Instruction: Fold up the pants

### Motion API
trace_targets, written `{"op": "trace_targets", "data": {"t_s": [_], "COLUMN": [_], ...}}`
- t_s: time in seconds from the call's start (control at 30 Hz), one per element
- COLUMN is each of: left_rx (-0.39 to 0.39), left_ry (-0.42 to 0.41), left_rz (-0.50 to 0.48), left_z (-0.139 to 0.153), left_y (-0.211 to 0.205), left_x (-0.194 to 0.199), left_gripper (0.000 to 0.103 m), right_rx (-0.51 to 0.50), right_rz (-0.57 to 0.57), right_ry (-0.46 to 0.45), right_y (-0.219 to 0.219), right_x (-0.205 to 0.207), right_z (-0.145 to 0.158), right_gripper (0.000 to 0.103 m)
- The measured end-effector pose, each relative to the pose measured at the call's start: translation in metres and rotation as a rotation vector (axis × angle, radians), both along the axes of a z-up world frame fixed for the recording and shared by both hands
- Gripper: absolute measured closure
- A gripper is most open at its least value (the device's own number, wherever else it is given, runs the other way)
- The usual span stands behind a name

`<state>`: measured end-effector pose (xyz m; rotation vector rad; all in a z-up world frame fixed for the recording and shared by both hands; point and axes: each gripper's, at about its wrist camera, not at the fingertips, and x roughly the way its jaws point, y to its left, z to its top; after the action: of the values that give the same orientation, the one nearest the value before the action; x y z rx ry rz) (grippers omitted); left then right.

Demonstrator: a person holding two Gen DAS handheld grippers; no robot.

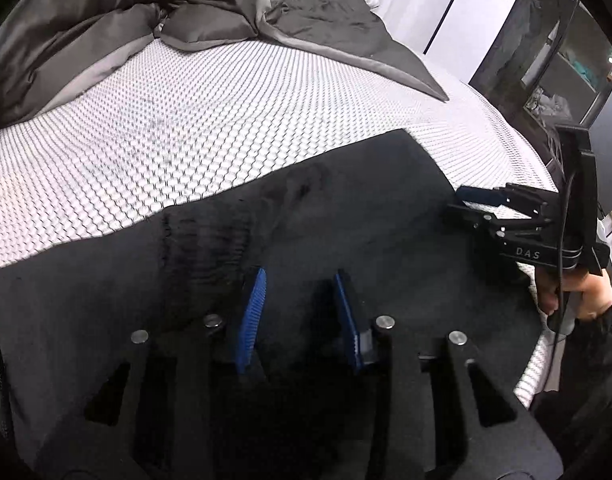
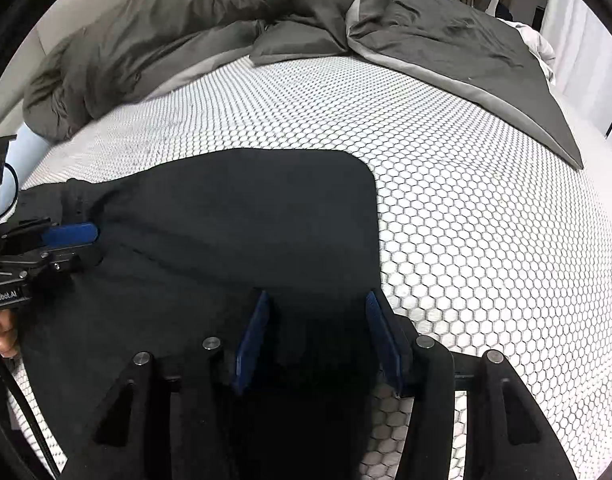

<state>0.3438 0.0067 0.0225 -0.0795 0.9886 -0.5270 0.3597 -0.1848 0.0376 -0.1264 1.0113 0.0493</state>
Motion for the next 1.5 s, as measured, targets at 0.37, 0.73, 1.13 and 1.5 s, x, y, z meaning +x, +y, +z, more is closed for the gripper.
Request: {"op": "trace_targets", "data": {"t_s": [0.37,0.73,1.13,1.5], "left_rx": [-0.016,0.024,0.153,-0.049], "left_ry": [-0.037,-0.060,-0.094,-0.106], "left_rz": [0.158,0.173,0.143,0.511], "left_z": [-0.013,0.012,-0.010,0.018], "left_y": [0.012,0.016,0.008,0.126], "left_x": [0.026,0.006,-0.110,-0.180], "left_gripper": [0.067,0.072,0.028,0.024], "right_rx": [0.138,-0.014,-0.001,0.192], "right_rz": [0.095,-0.031,0.213,0.068], "right_ry": [0.000,-0.034,-0.007,-0.178], "right_y": [0.052,0.005,0.072,0.018], "right_x": [0.030,0.018,-0.079,-0.119], "right_z": [-0.017,-0.008,-0.018,0.014], "right_gripper": [0.051,0.051,0.037,0.028]}}
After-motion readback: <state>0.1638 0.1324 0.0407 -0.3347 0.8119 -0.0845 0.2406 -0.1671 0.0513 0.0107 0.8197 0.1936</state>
